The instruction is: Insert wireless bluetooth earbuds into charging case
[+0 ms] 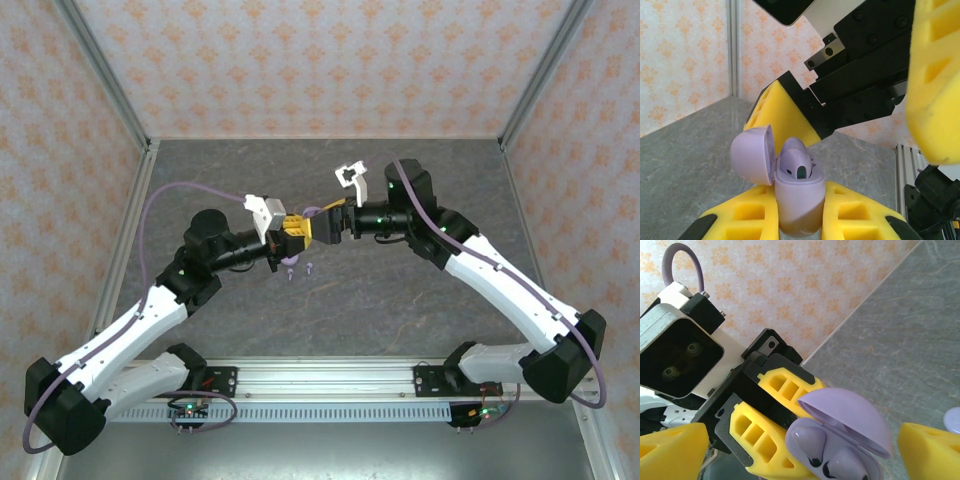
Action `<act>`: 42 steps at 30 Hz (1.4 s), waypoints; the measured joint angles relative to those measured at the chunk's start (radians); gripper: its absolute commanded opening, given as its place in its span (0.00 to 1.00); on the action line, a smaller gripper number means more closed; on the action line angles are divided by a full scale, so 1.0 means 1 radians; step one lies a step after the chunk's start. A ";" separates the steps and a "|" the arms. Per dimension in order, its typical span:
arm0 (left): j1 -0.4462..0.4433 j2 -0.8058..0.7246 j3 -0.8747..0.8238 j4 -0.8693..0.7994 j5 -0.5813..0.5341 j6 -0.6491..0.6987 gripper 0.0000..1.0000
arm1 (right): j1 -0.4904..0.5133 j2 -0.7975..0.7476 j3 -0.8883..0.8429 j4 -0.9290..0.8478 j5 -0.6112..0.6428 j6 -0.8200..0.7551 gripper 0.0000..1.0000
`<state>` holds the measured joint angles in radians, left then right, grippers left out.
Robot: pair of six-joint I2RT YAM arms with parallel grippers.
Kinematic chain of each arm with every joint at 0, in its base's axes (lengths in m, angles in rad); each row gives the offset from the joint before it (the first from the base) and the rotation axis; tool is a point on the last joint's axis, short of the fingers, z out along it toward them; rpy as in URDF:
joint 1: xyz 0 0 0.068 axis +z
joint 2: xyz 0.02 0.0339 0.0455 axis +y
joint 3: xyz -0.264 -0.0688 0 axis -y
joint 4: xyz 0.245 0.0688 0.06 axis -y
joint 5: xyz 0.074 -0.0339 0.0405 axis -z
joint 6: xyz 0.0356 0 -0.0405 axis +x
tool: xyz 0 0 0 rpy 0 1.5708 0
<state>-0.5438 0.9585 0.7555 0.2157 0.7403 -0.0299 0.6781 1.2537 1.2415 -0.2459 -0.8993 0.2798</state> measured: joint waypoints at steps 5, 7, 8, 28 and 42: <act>0.000 0.000 0.002 0.005 0.011 0.000 0.00 | -0.003 0.002 0.009 0.009 -0.035 0.002 0.81; 0.000 0.000 0.003 0.010 0.012 0.001 0.00 | -0.007 0.002 0.013 0.008 -0.037 -0.002 0.80; 0.000 0.000 0.004 0.013 0.012 0.001 0.00 | -0.007 0.002 0.013 0.008 -0.036 -0.006 0.80; -0.013 0.044 0.008 0.000 -0.019 0.002 0.00 | -0.005 -0.138 -0.024 -0.105 0.194 -0.140 0.86; 0.029 0.425 0.197 -0.124 -0.122 -0.046 0.00 | -0.077 -0.362 -0.274 -0.231 0.854 -0.051 0.99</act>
<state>-0.5152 1.3838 0.9524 0.0914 0.6182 -0.0761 0.6010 0.8913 0.9680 -0.4767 -0.0456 0.2291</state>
